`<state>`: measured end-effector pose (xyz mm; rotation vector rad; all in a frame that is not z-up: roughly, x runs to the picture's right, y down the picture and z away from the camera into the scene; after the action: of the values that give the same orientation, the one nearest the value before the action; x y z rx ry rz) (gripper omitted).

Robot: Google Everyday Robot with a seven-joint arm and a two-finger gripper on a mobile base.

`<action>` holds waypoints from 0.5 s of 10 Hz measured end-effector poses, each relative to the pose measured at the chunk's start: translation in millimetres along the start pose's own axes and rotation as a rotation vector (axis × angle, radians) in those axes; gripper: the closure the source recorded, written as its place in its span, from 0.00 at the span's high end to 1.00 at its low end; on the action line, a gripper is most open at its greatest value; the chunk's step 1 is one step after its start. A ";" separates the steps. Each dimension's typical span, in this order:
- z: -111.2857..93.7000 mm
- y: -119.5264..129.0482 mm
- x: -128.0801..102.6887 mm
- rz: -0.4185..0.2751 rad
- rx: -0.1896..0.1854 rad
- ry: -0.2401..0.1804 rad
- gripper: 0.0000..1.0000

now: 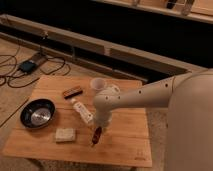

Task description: Place the pepper on the white sponge

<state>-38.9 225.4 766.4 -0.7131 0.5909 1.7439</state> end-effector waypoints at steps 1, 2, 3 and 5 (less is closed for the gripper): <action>-1.8 14.2 3.6 -0.040 -0.016 -0.001 0.00; -3.3 27.3 6.9 -0.078 -0.031 -0.002 0.00; -4.7 42.2 10.5 -0.120 -0.046 -0.001 0.00; -4.9 67.3 18.5 -0.195 -0.071 0.006 0.00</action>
<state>-106.7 216.2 752.1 -0.7990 0.4493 1.5880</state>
